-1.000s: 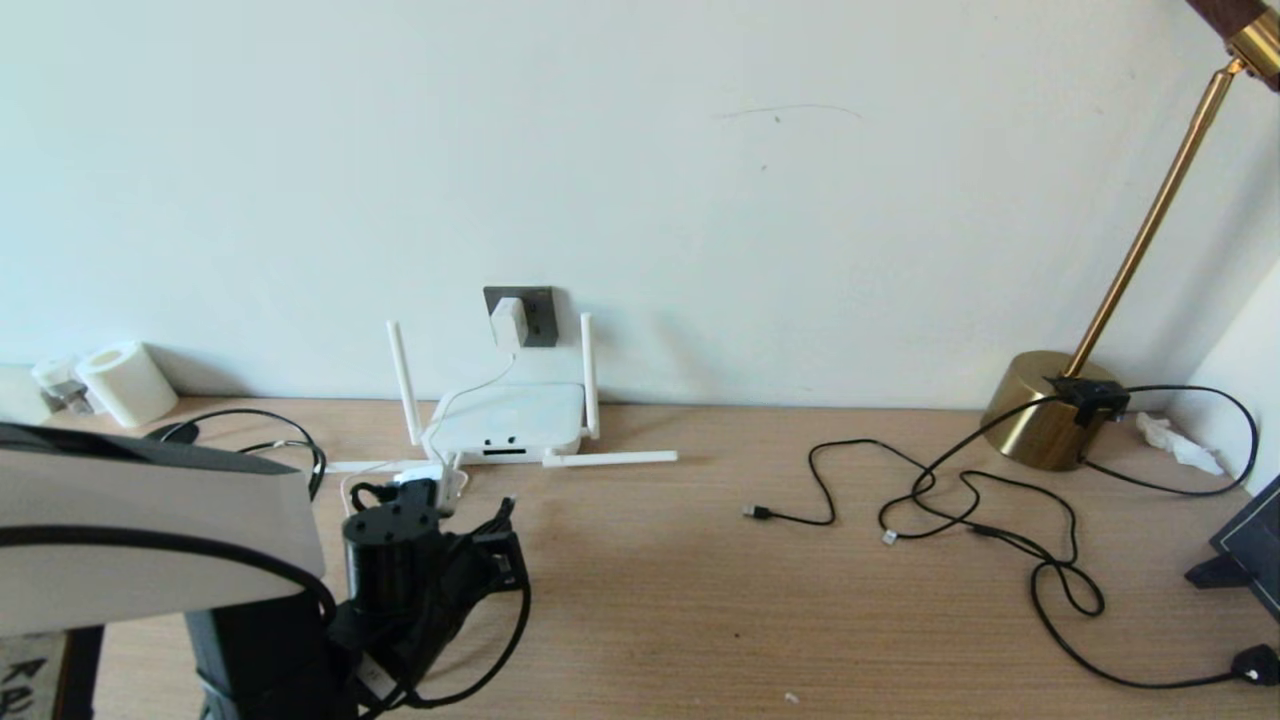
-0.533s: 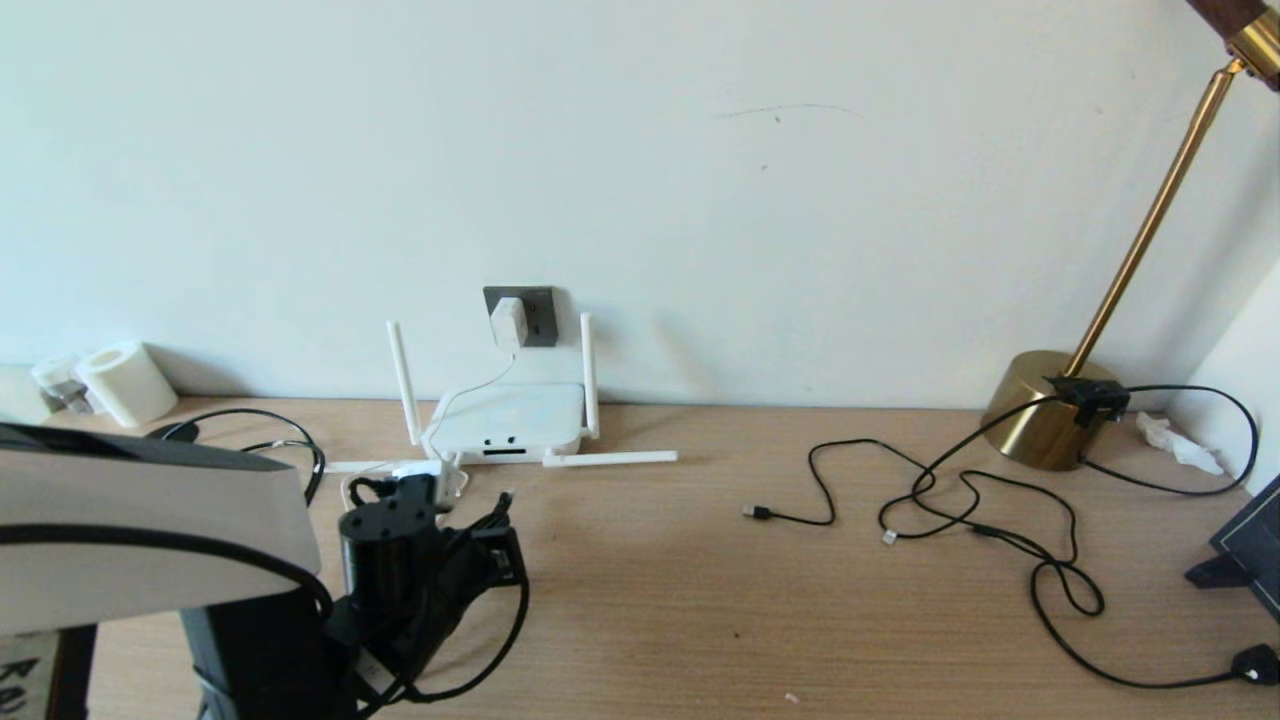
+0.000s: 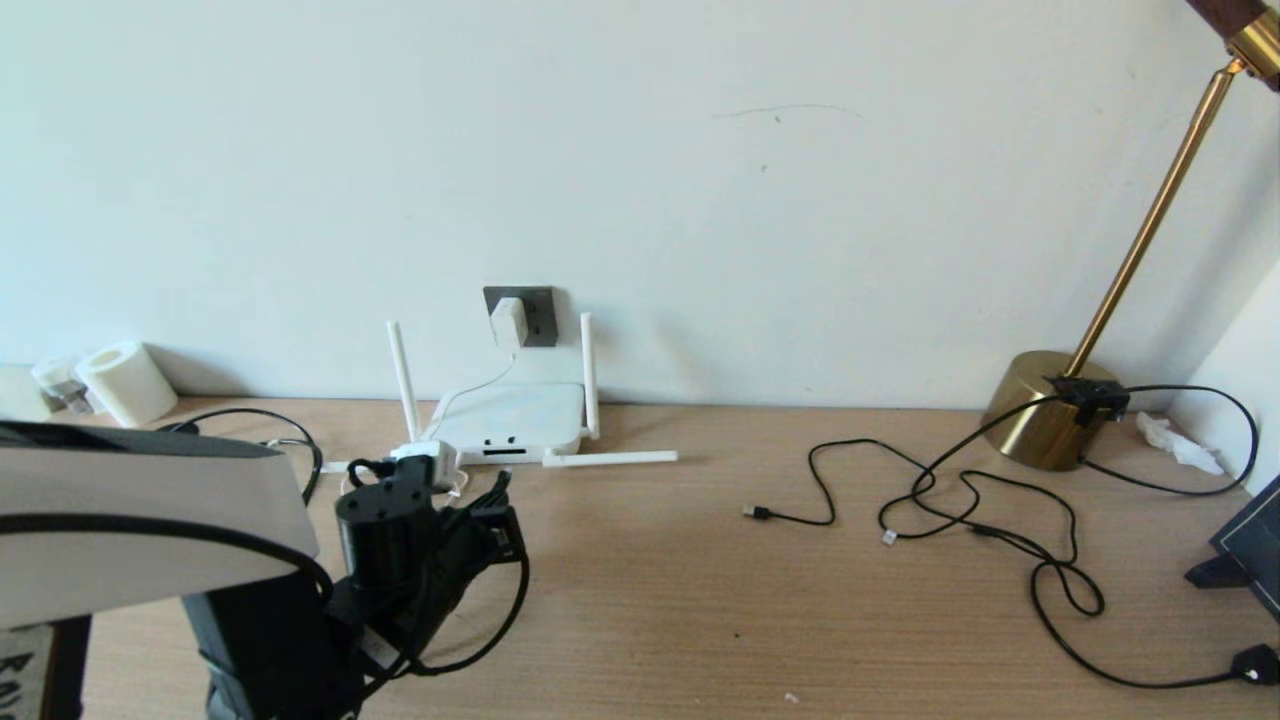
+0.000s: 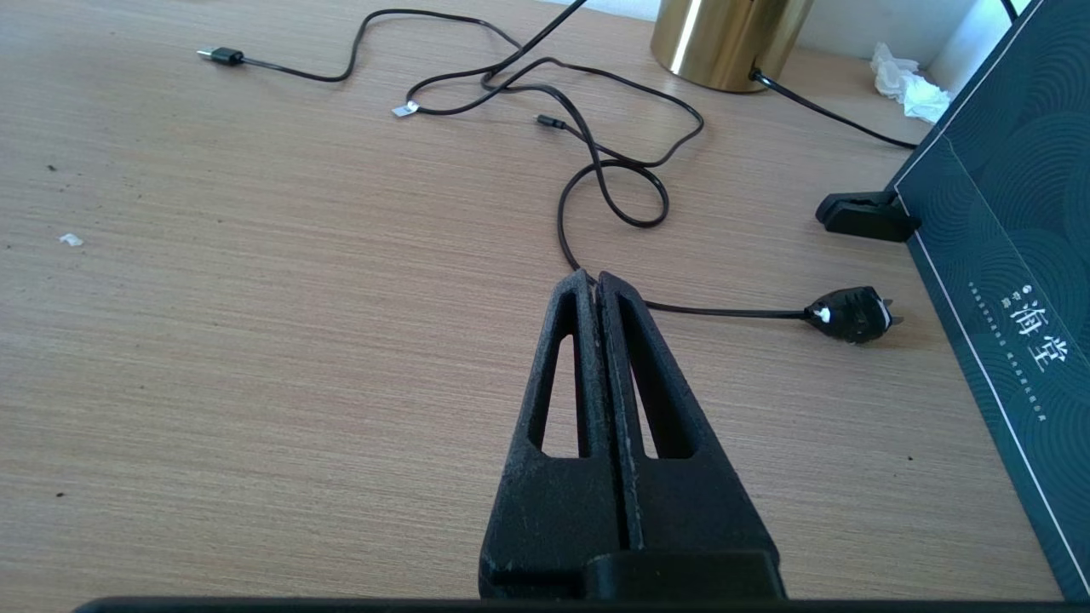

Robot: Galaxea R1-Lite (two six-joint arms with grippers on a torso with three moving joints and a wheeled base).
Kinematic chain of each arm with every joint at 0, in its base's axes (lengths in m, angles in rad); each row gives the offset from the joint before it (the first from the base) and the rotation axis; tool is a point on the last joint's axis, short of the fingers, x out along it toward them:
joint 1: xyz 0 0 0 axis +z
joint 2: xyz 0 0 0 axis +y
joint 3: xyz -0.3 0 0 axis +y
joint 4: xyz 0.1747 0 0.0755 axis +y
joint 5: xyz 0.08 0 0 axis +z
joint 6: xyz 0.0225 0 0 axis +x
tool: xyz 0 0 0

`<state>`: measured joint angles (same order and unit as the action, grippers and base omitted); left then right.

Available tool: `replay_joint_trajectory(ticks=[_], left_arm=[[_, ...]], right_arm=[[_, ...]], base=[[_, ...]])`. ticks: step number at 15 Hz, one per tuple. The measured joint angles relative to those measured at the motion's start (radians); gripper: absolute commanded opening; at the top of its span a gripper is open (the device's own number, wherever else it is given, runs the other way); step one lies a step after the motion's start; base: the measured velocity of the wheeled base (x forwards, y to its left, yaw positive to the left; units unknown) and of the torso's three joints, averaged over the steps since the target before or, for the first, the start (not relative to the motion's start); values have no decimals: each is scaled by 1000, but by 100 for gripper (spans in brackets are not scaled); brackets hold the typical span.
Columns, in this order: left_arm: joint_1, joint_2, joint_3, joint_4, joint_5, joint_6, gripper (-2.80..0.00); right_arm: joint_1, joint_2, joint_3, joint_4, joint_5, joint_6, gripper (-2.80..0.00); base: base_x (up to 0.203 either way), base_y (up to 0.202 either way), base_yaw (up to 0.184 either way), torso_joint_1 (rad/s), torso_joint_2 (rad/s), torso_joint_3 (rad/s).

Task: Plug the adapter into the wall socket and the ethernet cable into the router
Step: Plug cable into router interface

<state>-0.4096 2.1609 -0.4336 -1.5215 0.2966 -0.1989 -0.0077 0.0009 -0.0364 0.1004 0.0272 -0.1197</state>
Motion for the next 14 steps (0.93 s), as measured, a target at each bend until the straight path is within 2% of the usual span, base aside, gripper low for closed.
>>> replay_joint_trajectory(ticks=[14], left_arm=[[29, 33, -82, 0, -10, 4, -280]], right_arm=[[0, 0, 0, 0, 0, 2, -280]], base=[[0, 0, 0, 0, 0, 0]])
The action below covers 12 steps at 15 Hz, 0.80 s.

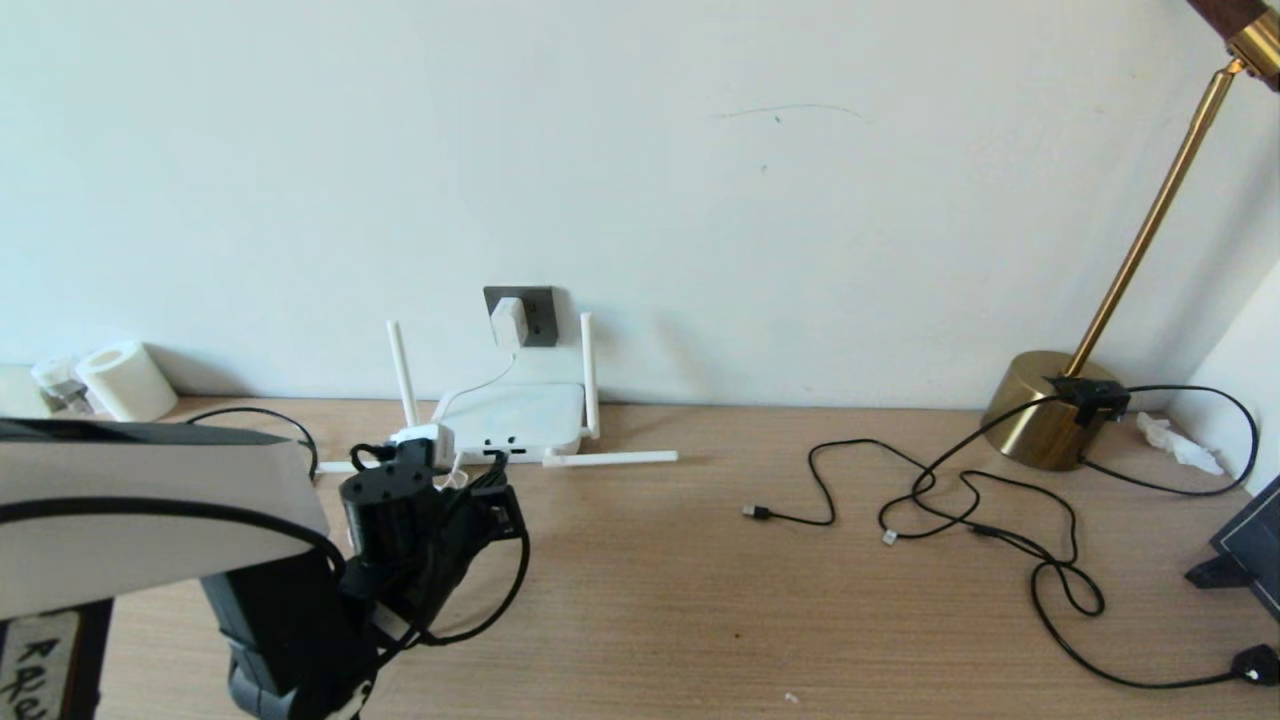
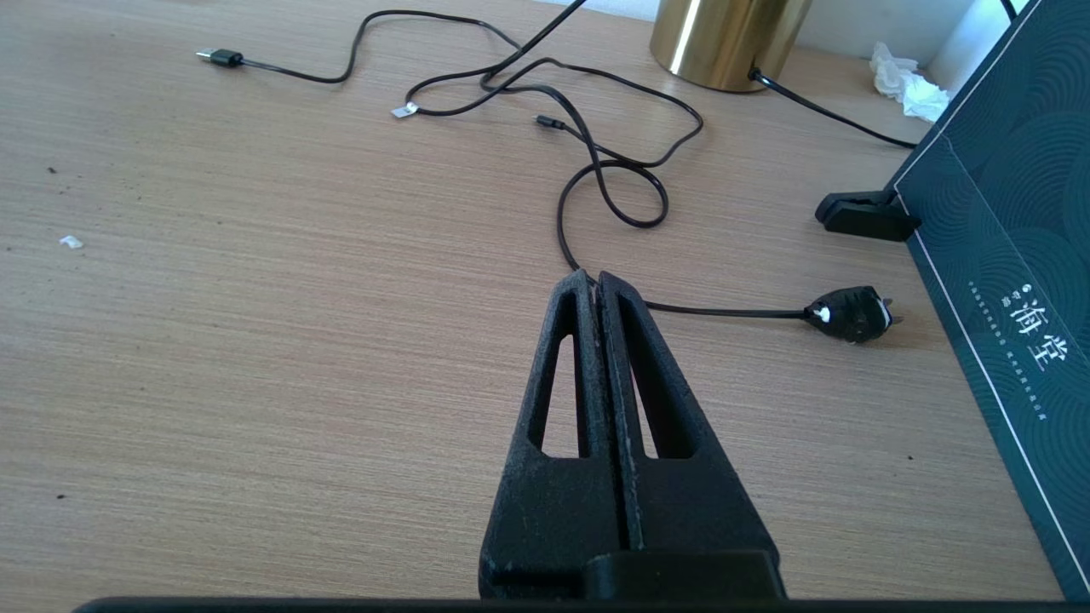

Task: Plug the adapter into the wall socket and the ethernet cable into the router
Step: Plug cable into router interface

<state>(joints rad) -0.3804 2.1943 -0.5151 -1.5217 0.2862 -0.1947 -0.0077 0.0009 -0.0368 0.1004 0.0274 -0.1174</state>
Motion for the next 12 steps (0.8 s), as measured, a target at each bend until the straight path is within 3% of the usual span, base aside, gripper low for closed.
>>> replay_joint_trajectory(ticks=[12], left_arm=[[30, 56, -41, 0, -18, 0, -280]], right_arm=[[0, 0, 0, 1, 0, 0, -280]], base=[[0, 0, 0, 0, 0, 0]])
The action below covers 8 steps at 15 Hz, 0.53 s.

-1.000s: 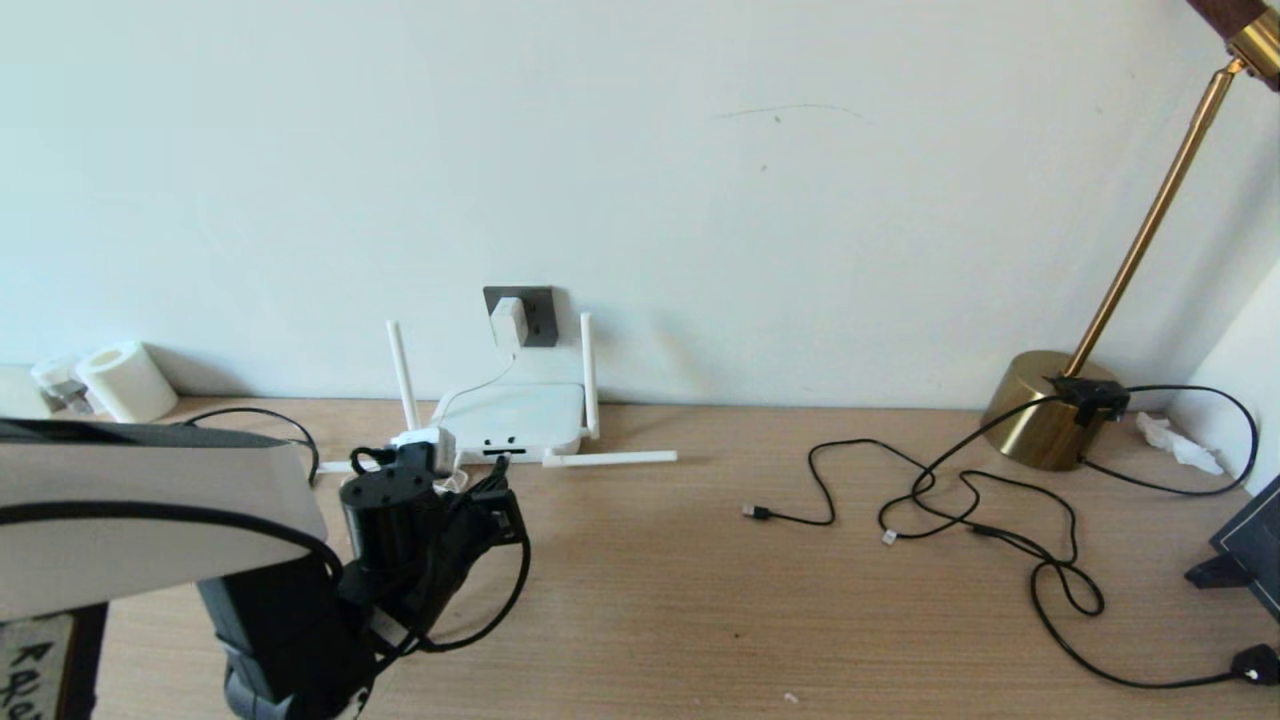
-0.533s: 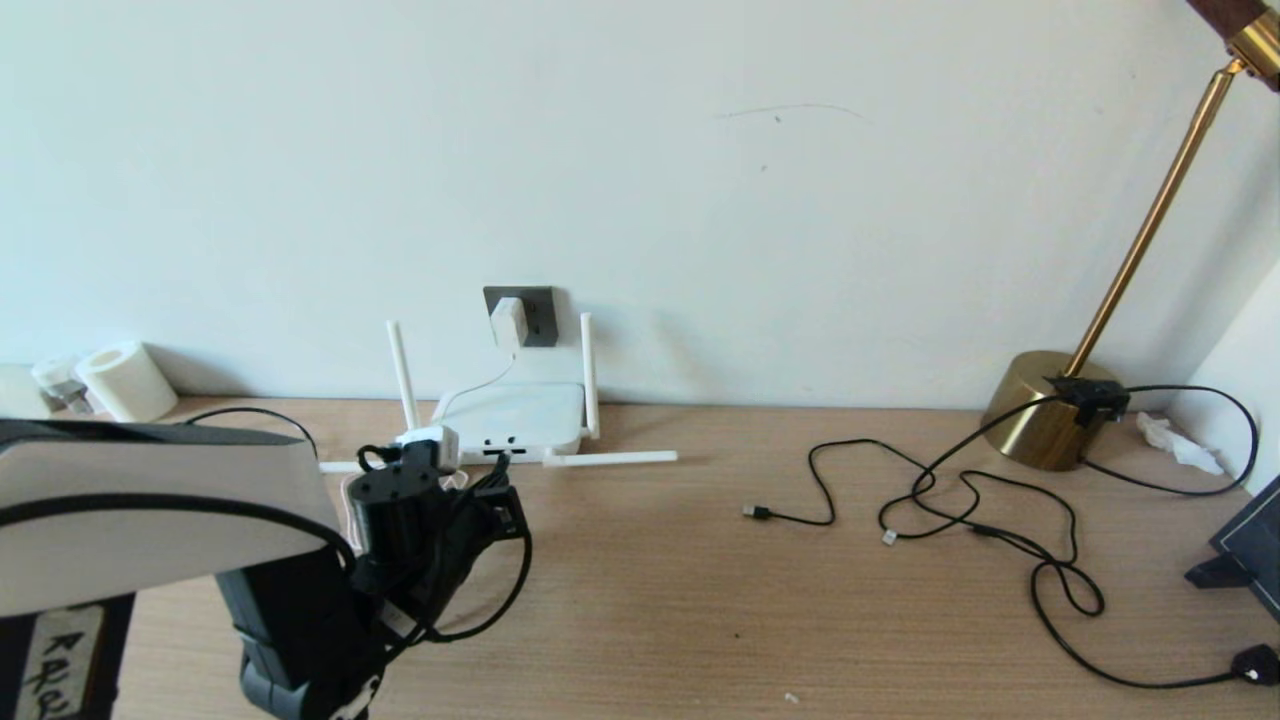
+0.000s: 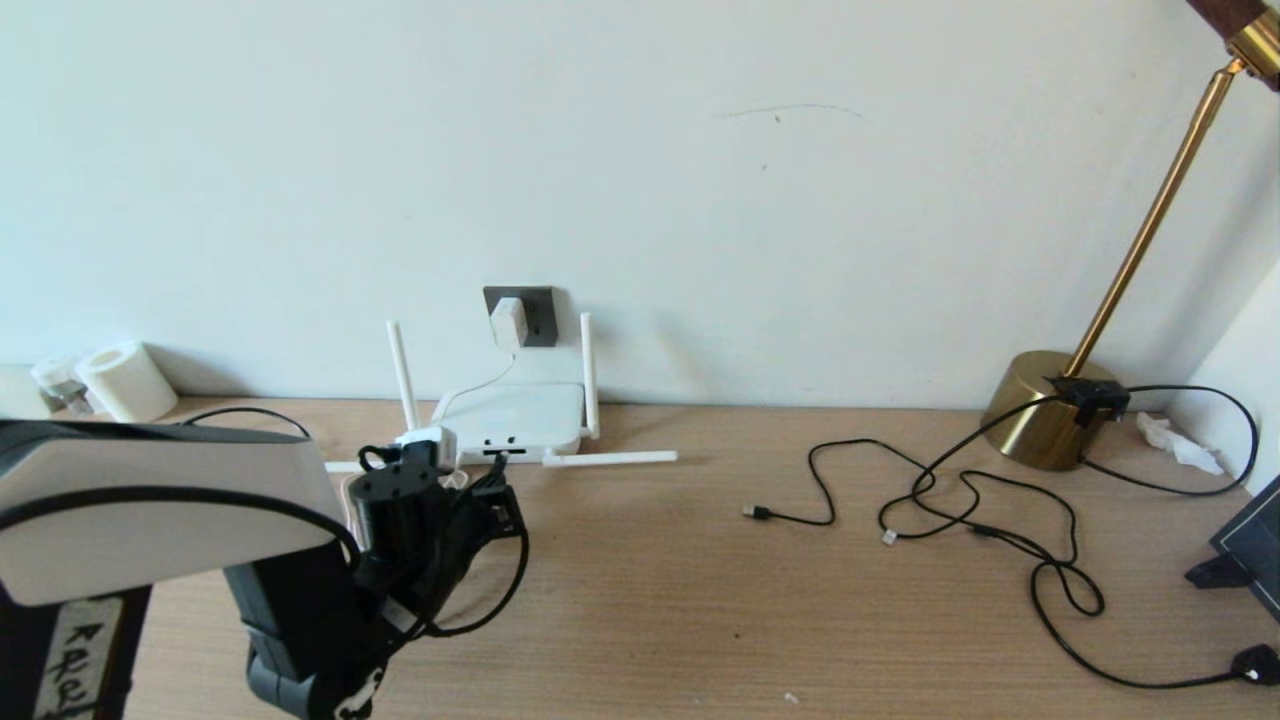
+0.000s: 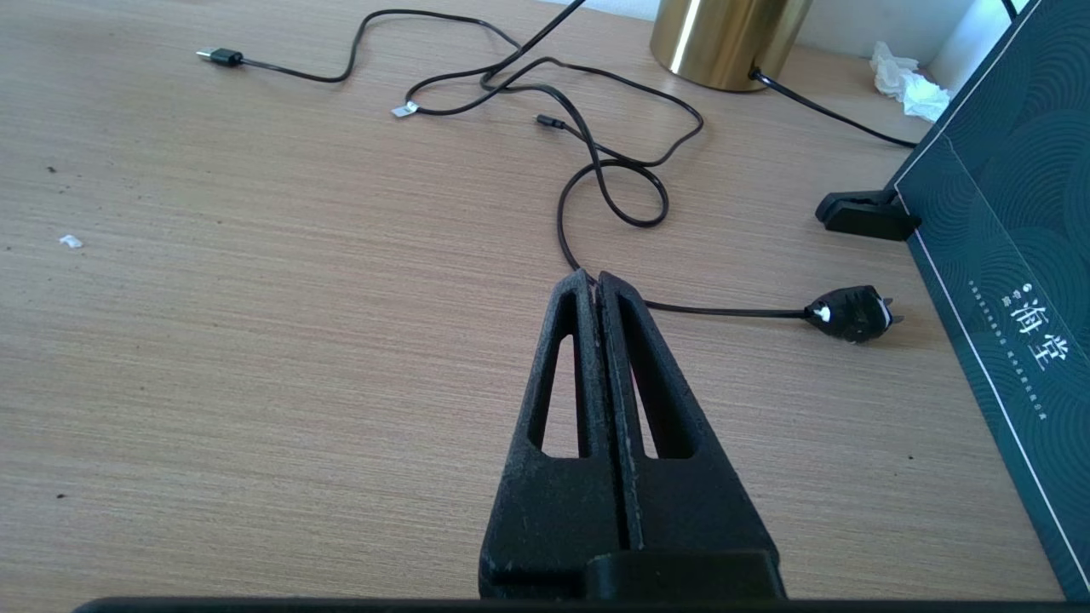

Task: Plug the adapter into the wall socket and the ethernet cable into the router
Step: Plug cable into router interface

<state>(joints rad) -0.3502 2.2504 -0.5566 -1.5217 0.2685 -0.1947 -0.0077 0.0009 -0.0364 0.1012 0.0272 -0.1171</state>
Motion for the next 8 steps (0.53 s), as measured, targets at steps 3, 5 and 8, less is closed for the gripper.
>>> replay_joint_trajectory(ticks=[3, 5, 8], left_arm=[[2, 4, -1, 0, 0, 0, -280], [2, 4, -1, 0, -1, 0, -280], [2, 4, -2, 0, 0, 0, -280]], right_arm=[[0, 0, 0, 0, 0, 0, -280], [0, 0, 0, 0, 0, -1, -280], [0, 0, 0, 0, 0, 0, -280]], base=[[0, 0, 0, 0, 0, 0], [0, 0, 0, 0, 0, 0], [0, 0, 0, 0, 0, 0]])
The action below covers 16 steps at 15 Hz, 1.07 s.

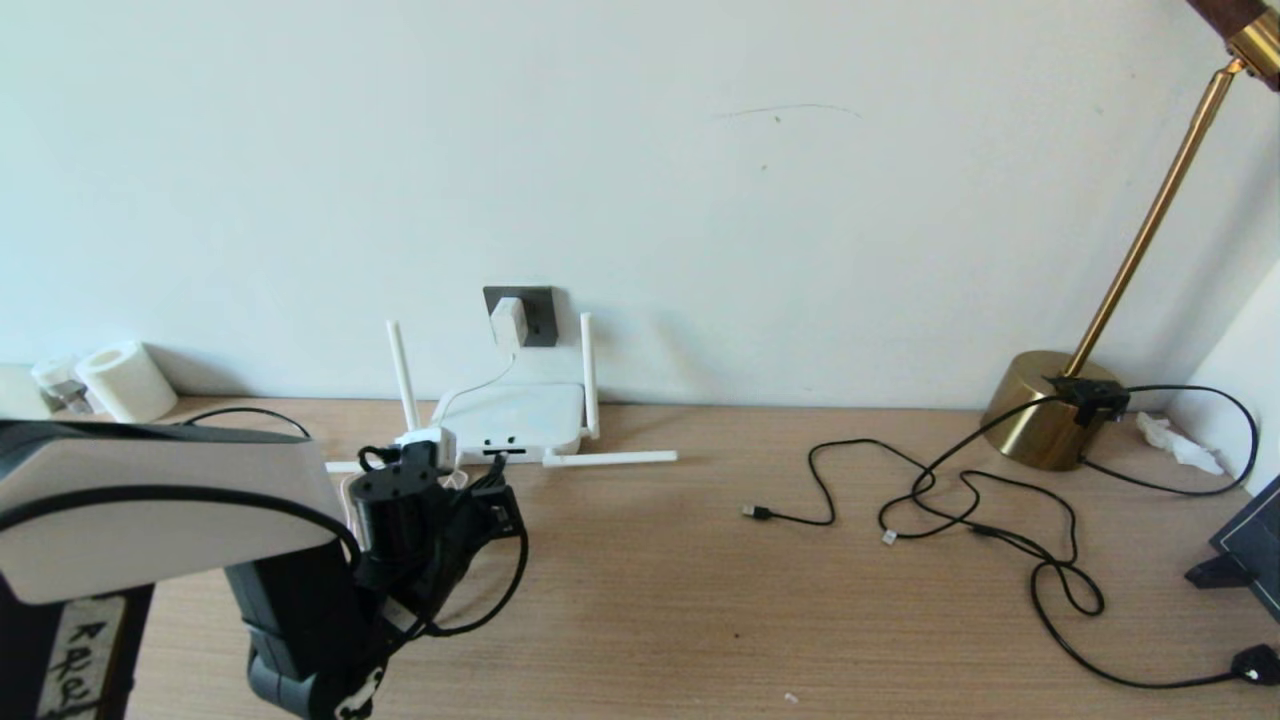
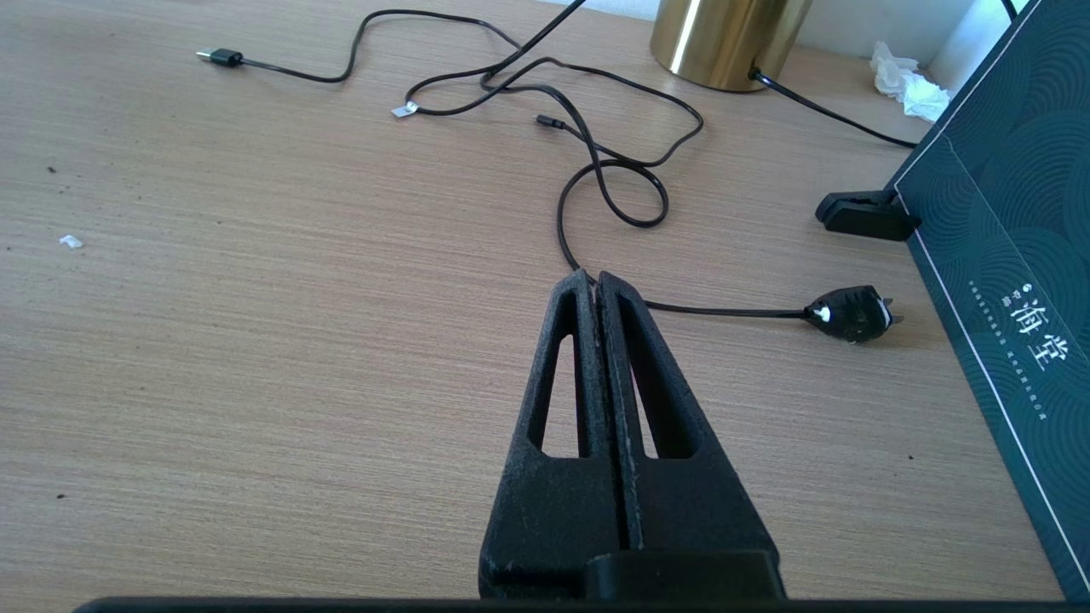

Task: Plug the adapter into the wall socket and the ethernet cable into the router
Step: Plug cable into router interface

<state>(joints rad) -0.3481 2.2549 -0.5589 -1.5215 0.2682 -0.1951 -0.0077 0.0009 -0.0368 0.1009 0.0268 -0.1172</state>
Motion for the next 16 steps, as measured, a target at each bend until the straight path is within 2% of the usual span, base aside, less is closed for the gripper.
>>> replay_joint_trajectory(ticks=[16], left_arm=[[-1, 14, -23, 0, 0, 0, -280]], right_arm=[[0, 0, 0, 0, 0, 0, -280]], base=[[0, 0, 0, 0, 0, 0]])
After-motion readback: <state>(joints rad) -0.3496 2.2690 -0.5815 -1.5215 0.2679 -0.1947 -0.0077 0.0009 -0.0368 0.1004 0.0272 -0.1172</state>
